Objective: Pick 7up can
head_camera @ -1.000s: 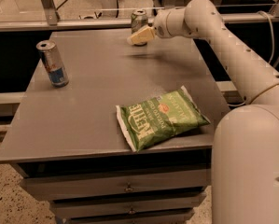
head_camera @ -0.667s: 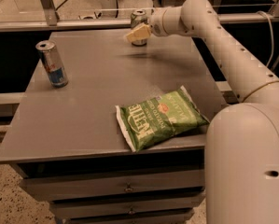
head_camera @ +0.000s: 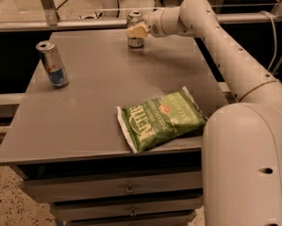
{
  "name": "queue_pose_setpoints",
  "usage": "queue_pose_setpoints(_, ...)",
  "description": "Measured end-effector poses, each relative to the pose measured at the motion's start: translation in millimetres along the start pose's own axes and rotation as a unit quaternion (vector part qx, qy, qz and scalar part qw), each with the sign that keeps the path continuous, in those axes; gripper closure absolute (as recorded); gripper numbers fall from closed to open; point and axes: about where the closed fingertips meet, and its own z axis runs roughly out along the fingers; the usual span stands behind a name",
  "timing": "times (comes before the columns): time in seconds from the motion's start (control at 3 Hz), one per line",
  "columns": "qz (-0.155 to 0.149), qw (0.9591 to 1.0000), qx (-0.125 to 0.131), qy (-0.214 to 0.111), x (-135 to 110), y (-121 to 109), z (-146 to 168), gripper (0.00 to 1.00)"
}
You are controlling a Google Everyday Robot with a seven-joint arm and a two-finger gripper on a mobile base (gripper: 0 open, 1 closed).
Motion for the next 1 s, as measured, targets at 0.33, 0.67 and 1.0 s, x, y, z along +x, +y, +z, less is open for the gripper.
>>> queue_pose_setpoints(0.33, 0.003, 1.0, 0.001, -0.001, -1, 2, -2, 0.64)
queue_pose_setpoints(0.67, -0.003, 0.9998, 0.006, -0.016, -14, 7, -19, 0.87)
queue_pose_setpoints(1.0, -0.014, 0.9988, 0.007, -0.046, -37, 31, -65, 1.0)
